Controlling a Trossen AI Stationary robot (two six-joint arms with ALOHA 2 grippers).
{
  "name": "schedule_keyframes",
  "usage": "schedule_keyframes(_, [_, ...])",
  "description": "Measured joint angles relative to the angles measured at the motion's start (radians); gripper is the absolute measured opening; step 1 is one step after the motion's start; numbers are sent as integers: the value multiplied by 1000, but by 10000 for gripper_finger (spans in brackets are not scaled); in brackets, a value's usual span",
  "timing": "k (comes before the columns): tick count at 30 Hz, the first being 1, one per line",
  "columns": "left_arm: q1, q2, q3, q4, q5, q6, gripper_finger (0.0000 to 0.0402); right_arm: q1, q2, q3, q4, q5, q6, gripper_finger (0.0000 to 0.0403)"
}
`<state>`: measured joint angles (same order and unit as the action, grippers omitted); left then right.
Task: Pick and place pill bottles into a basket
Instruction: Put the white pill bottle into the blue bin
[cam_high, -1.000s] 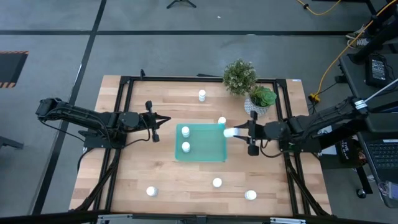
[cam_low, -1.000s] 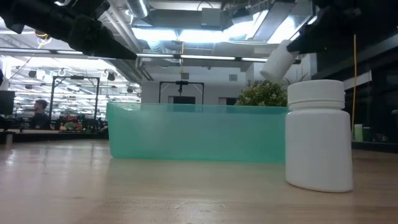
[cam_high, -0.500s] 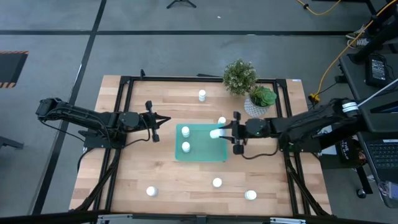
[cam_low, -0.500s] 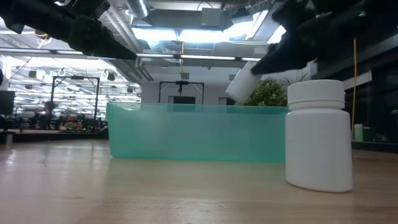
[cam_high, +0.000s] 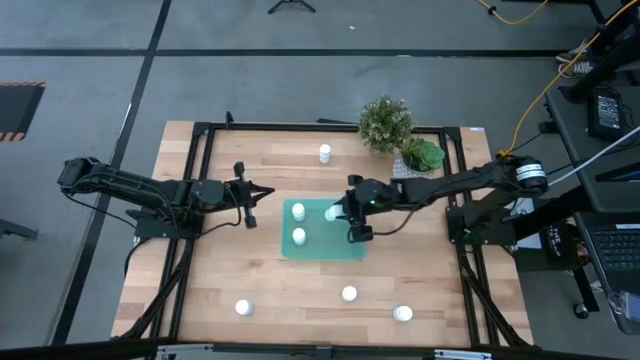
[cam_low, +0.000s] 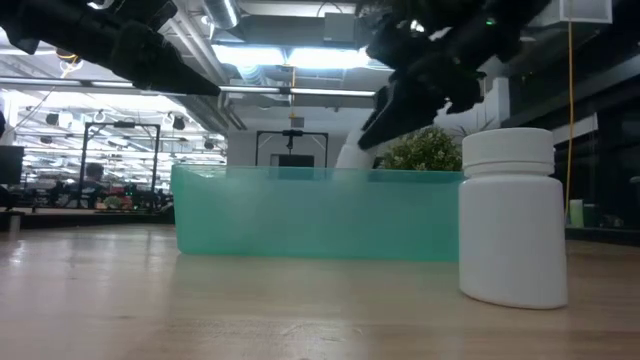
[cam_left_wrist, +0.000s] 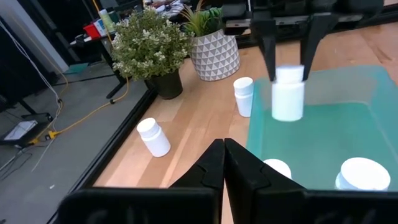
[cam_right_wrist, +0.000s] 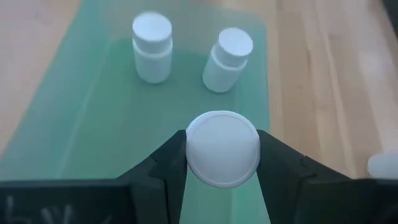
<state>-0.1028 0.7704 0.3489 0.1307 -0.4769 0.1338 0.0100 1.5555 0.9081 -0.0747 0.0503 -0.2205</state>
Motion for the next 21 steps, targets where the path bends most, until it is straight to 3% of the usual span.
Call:
schedule_keyframes(6, [0, 0, 0, -1, 10, 1, 10, -16, 86, 108, -112, -4, -75, 152])
schedule_keyframes(21, [0, 0, 0, -1, 11, 1, 8, -48, 223, 214, -111, -71, -97, 152])
